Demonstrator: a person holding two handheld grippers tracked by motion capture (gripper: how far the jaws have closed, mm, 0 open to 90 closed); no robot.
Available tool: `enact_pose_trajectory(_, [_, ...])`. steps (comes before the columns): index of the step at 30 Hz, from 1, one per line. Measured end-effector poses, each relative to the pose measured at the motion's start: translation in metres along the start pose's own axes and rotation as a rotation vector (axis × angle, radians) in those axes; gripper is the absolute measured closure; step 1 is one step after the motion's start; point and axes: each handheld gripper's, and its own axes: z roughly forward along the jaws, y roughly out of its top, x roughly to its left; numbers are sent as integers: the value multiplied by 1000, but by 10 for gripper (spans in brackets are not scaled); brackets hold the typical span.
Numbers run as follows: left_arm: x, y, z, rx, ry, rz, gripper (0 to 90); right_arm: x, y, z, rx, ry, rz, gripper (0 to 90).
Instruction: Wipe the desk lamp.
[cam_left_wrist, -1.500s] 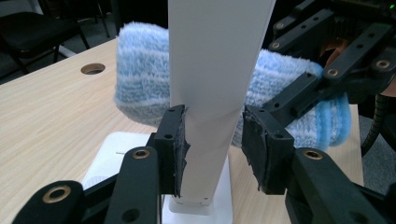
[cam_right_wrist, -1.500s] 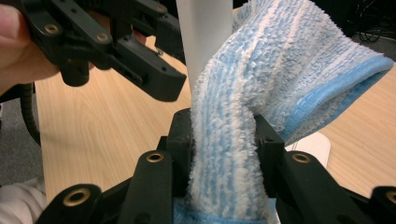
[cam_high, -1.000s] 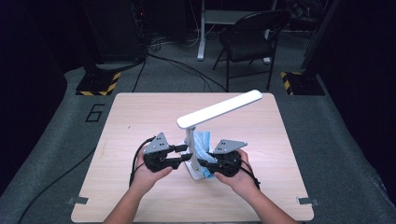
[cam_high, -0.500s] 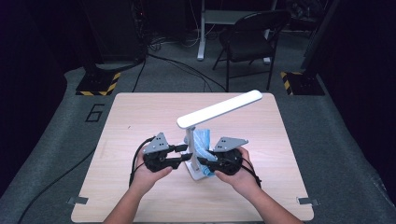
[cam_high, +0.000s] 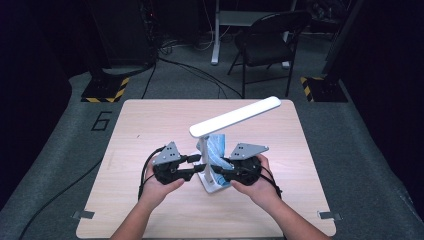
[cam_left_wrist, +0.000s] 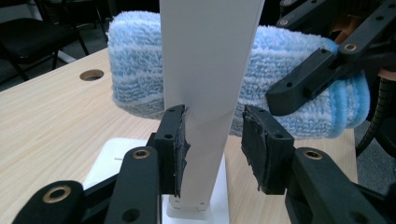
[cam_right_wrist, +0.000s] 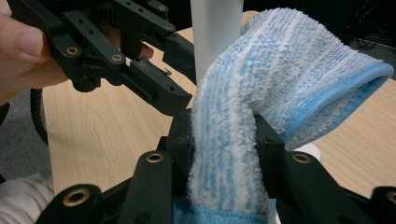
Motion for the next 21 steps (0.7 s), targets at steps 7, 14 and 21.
enact_pose_trajectory(7, [0, 0, 0, 3, 2, 8, 596, 1, 6, -5, -14, -2, -6, 661])
enact_pose_trajectory(14, [-1, 1, -1, -7, 5, 2, 593, 2, 16, -12, -34, 4, -14, 662])
enact_pose_trajectory(21, [-1, 2, -1, -9, 5, 10, 592, 3, 27, -19, -61, 6, -21, 661])
